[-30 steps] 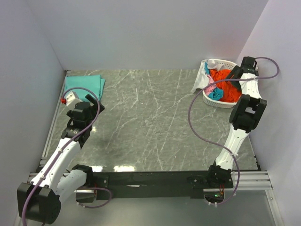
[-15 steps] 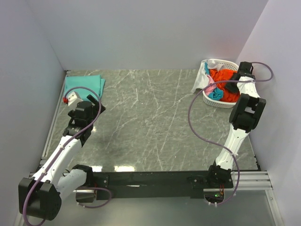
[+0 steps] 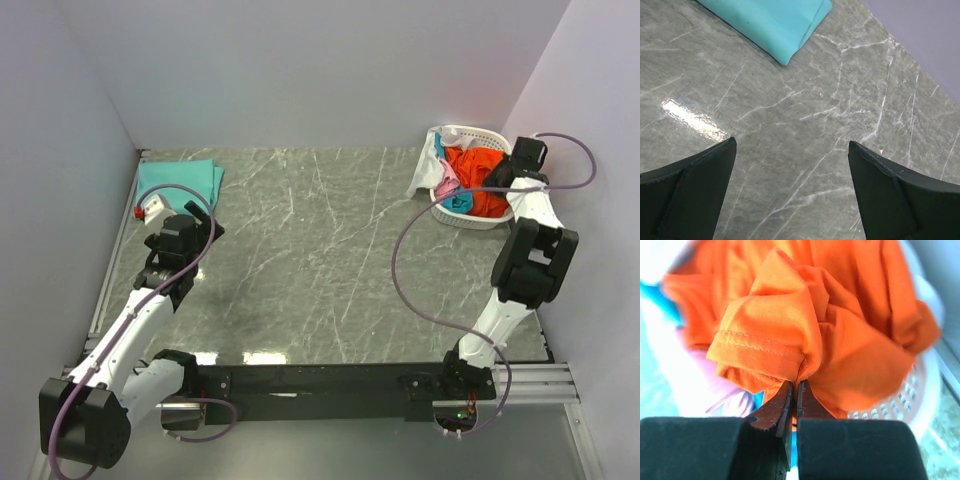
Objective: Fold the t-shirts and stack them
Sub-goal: Grab the tshirt from the pile, then move the tshirt to the center of the board, then flatten the tshirt out
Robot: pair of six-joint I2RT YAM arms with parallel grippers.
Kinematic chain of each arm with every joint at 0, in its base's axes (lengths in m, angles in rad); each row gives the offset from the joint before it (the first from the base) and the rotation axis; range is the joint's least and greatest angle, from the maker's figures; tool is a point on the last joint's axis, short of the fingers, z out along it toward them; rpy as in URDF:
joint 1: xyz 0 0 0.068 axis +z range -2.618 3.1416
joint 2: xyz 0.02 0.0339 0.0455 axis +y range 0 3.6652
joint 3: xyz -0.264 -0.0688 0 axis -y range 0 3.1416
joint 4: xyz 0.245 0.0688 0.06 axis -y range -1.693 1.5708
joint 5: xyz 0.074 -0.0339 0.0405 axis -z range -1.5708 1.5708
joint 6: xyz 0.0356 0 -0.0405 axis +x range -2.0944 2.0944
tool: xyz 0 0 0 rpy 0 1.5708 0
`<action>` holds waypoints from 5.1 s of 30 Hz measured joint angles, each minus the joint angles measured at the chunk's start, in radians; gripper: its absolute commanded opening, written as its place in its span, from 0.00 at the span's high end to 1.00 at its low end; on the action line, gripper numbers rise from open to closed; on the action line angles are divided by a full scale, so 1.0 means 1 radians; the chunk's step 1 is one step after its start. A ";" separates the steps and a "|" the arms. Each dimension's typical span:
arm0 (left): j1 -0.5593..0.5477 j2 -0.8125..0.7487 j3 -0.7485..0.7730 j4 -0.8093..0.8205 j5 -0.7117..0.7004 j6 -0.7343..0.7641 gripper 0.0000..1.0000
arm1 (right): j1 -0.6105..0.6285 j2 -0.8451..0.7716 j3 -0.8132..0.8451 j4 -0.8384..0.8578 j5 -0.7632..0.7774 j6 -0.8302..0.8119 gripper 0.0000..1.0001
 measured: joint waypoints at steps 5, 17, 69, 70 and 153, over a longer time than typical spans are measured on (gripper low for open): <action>0.000 0.000 0.000 0.000 0.004 0.000 0.01 | 0.000 -0.163 -0.104 0.101 0.010 0.014 1.00; 0.000 0.000 0.007 -0.005 0.027 0.000 0.01 | 0.053 -0.357 -0.107 0.145 -0.067 -0.023 1.00; 0.002 0.024 -0.079 -0.175 0.395 -0.150 0.04 | 0.589 -0.547 -0.548 -0.011 0.117 0.145 0.32; 0.002 0.037 -0.093 -0.169 0.426 -0.153 0.05 | 0.591 -0.555 -0.548 -0.009 0.119 0.141 0.32; -0.055 -0.101 0.395 -0.223 0.280 -0.114 0.99 | 0.549 -0.945 -0.356 -0.154 0.127 0.034 1.00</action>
